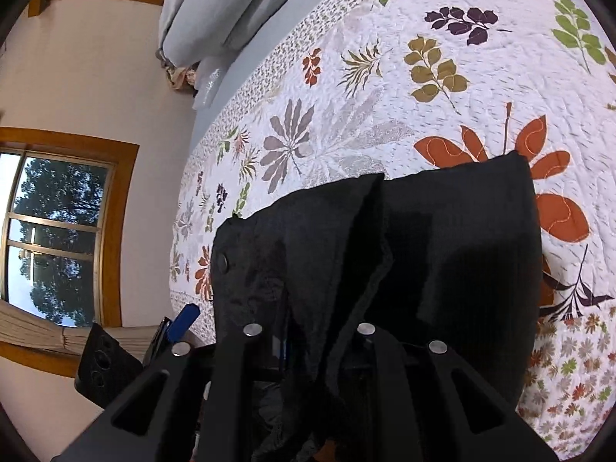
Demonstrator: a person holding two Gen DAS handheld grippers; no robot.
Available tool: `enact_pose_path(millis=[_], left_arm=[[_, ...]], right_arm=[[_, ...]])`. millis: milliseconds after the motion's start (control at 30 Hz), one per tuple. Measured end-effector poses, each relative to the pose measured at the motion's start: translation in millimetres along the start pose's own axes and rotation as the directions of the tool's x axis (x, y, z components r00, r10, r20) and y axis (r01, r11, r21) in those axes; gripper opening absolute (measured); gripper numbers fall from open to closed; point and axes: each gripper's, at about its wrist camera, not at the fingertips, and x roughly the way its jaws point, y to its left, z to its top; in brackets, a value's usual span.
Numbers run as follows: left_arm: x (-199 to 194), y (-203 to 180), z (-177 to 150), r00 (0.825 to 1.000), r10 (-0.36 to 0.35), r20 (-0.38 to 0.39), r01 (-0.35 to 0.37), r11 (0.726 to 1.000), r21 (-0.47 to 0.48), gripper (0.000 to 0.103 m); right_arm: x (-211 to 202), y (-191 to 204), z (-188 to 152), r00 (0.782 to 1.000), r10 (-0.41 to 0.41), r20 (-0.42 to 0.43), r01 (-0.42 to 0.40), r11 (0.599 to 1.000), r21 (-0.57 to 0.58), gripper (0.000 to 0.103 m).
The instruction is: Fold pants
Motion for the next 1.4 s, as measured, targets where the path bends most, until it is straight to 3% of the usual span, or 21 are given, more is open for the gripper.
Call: enact_pose_path(millis=[133,300,400,500,667,833,933,1033,1133,1267,1367,1400], left_arm=[[15,7,-6,0.999,0.02,-0.044,-0.02,1.0,0.003,0.085],[18,7,-7,0.998,0.052,-0.037,-0.052,0.999,0.005,0.085],[16,6,-5,0.997,0.073,-0.029,-0.073,0.997,0.004,0.088],[12,4,-2,0.994,0.104,-0.025,-0.104,0.994,0.018,0.09],[6,6,3,0.994,0.109,-0.018,-0.109,0.994,0.01,0.091],[9,14,4,0.992,0.123,-0.026,-0.123,0.992,-0.002,0.091],[9,22,1,0.989,0.144,-0.036,-0.145,0.989,-0.012,0.091],[10,29,-5,0.985,0.162,-0.058,-0.163,0.986,-0.023,0.091],[12,32,-12,0.983,0.168,-0.075,-0.17,0.985,-0.024,0.092],[18,34,-24,0.977,0.188,-0.099,-0.19,0.982,-0.006,0.092],[24,41,-29,0.977,0.178,-0.119,-0.183,0.983,-0.03,0.095],[26,43,-29,0.977,0.175,-0.125,-0.181,0.983,-0.035,0.095]], right_arm=[[-14,-10,-4,1.0,-0.013,0.022,0.013,1.0,0.019,0.015],[-18,-24,-5,0.999,-0.037,0.019,0.037,0.999,0.029,0.016],[-17,-27,-5,0.998,-0.067,0.021,0.067,0.998,0.014,0.021],[-16,-36,-6,0.996,-0.084,0.027,0.083,0.996,0.032,0.034],[-36,-45,-12,0.99,-0.115,0.079,0.111,0.992,0.058,0.039],[-65,-25,-22,0.969,-0.17,0.179,0.177,0.984,-0.022,0.041],[-68,0,-31,0.977,-0.093,0.191,0.118,0.985,-0.123,0.042],[-47,25,-44,0.99,-0.061,0.127,0.091,0.966,-0.244,0.042],[-27,38,-58,0.992,-0.098,0.079,0.119,0.933,-0.341,0.041],[-17,28,-73,0.981,-0.186,0.059,0.194,0.903,-0.384,0.039],[-23,1,-76,0.978,-0.2,0.055,0.207,0.926,-0.315,0.026],[-25,-5,-77,0.979,-0.197,0.051,0.204,0.933,-0.298,0.017]])
